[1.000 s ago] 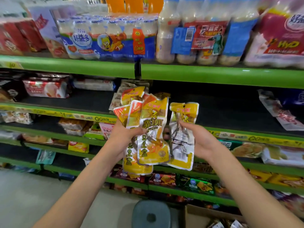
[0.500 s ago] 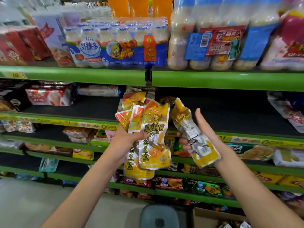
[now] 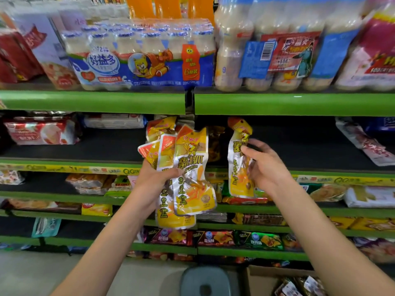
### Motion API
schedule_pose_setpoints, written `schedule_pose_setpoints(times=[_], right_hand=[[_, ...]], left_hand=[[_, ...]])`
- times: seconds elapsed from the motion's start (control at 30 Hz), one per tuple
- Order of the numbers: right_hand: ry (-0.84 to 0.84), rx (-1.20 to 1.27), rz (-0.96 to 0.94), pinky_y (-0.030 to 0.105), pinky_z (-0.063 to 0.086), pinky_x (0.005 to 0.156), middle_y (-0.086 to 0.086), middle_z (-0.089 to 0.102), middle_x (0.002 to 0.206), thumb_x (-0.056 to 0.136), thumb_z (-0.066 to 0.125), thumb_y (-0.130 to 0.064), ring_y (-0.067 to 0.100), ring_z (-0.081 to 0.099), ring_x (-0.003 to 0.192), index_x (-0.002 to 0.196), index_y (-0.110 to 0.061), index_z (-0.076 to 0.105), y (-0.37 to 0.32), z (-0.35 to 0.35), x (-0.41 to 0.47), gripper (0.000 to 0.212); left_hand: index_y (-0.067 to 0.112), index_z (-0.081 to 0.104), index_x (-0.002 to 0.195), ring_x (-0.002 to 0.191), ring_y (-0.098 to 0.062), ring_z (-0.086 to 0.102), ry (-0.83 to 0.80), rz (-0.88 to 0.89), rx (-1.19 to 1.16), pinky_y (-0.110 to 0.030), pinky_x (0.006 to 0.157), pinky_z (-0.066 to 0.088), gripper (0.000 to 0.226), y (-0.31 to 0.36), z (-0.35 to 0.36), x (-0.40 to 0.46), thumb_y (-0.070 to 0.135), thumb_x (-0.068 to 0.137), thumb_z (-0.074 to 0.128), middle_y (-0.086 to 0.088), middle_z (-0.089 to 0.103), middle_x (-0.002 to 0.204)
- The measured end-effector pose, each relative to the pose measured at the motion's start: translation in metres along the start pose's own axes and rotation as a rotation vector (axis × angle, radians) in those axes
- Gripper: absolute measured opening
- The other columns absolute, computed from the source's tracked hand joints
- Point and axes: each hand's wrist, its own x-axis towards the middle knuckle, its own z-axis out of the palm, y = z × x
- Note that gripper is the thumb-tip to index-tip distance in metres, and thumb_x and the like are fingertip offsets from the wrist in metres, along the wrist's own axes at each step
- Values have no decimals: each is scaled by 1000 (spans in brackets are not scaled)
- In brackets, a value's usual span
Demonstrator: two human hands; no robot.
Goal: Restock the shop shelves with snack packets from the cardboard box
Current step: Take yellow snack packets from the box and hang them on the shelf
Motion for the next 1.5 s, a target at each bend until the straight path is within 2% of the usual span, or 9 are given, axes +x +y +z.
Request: schedule_pose_setpoints(times=[0.23, 0.37, 0.53, 0.77, 0.93, 1.2, 1.33, 1.4, 1.5], right_hand=[[161, -356, -202, 38, 57, 66, 19, 64, 114, 77, 81, -6, 26, 68, 85, 110, -19, 56, -22, -2, 43, 43], [154, -417, -171, 26, 51, 54, 12, 70, 101, 75, 82, -8, 17, 68, 71, 115, -11, 60, -26, 10, 74, 46], [91, -544, -107, 16, 43, 38, 10, 69, 94, 75, 78, 2, 15, 64, 64, 122, -9, 59, -18, 23, 97, 51], [55, -739, -29, 31, 57, 72, 13, 67, 117, 81, 77, -5, 20, 69, 85, 135, -9, 53, 0, 9, 108, 59], [36, -936, -87, 13, 48, 50, 9, 63, 126, 82, 75, -8, 9, 64, 80, 138, -13, 51, -1, 10, 112, 61], [95, -1455, -250, 37, 37, 106, 18, 46, 141, 82, 73, -33, 40, 36, 134, 127, -23, 60, -4, 10, 98, 47], [-12, -1173, -456, 28, 41, 78, 3, 62, 112, 91, 62, -38, 16, 57, 96, 97, -30, 64, -7, 27, 58, 10], [-204, -941, -351, 25, 46, 67, -11, 69, 89, 86, 59, -55, 2, 61, 71, 87, -34, 66, -7, 37, 30, 22], [-424, -917, -243, 22, 54, 72, -17, 72, 95, 70, 64, -72, 0, 68, 85, 98, -37, 66, 4, 40, 0, 45]], left_hand=[[20, 51, 129, 100, -29, 72, 9, -4, -51, -50, 81, 59, 67, 2, -7, 9, -2, 73, 80, -6, 74, 113], [25, 54, 124, 95, -27, 74, 0, 0, -78, -40, 64, 60, 63, 4, -12, 9, 0, 73, 81, -3, 76, 108], [26, 57, 121, 91, -25, 75, 3, 29, -47, -50, 70, 61, 56, 6, -15, 8, 1, 75, 78, -1, 76, 106], [24, 55, 123, 91, -24, 75, 8, 23, -83, -34, 59, 60, 57, 6, -17, 3, 0, 76, 77, -1, 76, 106], [23, 58, 119, 86, -22, 76, 40, 22, -78, -31, 56, 59, 53, 4, -15, 4, 0, 75, 77, -1, 77, 103], [24, 53, 124, 95, -24, 74, 49, -5, -35, -49, 76, 60, 71, 3, -2, 7, 11, 63, 86, 0, 76, 107], [24, 51, 123, 91, -22, 75, 54, -26, -47, -49, 74, 61, 75, 1, 10, 9, 13, 58, 87, 2, 77, 103], [26, 51, 122, 90, -19, 75, 59, -21, -40, -41, 66, 61, 73, 1, 17, 9, 11, 60, 88, 4, 77, 101], [22, 52, 122, 80, -15, 75, 77, 3, 3, -36, 58, 58, 69, 1, 27, 11, 10, 65, 88, 2, 76, 103]])
